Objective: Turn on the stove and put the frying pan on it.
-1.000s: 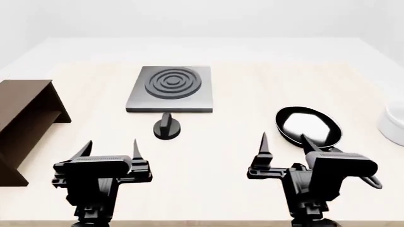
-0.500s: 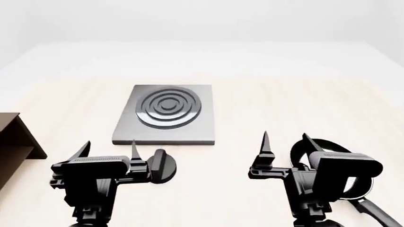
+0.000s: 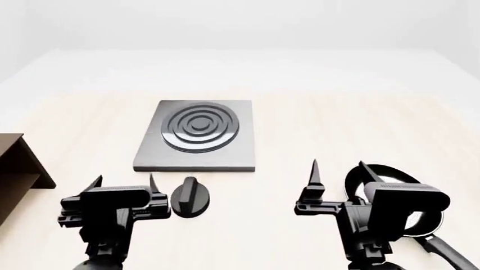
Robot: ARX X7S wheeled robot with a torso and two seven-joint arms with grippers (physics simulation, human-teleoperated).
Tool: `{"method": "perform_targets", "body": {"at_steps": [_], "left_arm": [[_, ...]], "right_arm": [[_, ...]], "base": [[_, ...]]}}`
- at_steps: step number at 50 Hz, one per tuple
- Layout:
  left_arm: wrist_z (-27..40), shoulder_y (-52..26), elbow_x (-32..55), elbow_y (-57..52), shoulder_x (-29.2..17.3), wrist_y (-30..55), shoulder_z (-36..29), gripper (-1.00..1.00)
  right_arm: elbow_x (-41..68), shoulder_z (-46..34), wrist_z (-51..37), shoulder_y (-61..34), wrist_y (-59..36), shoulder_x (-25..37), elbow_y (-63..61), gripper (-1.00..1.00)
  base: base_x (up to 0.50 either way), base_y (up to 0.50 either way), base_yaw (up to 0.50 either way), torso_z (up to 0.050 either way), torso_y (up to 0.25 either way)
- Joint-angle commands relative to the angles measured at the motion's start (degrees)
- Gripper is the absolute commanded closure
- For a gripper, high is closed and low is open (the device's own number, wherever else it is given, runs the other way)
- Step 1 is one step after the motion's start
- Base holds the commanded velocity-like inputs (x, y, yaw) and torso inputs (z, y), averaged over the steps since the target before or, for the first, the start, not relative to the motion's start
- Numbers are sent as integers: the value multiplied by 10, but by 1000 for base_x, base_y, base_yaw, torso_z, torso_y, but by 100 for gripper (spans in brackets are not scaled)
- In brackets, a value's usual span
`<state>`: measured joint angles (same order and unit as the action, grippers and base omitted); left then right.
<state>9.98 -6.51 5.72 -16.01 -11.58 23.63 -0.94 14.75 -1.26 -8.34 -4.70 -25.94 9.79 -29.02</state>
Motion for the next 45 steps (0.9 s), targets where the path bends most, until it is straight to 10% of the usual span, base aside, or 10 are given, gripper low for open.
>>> {"method": "perform_targets", "body": {"at_steps": [1, 16, 45], "left_arm": [[9, -7, -25, 107, -5, -49, -15, -100], [18, -27, -38, 226, 2, -99, -33, -100], [-22, -19, -33, 119, 22, -30, -124, -100]], "right_arm": [[6, 2, -6, -2, -5, 6, 3, -100], [10, -2, -9, -2, 2, 10, 10, -100], [24, -7, -22, 3, 23, 23, 32, -100]], "base": [[0, 0, 0, 0, 0], [0, 0, 0, 0, 0], [0, 0, 0, 0, 0]]}}
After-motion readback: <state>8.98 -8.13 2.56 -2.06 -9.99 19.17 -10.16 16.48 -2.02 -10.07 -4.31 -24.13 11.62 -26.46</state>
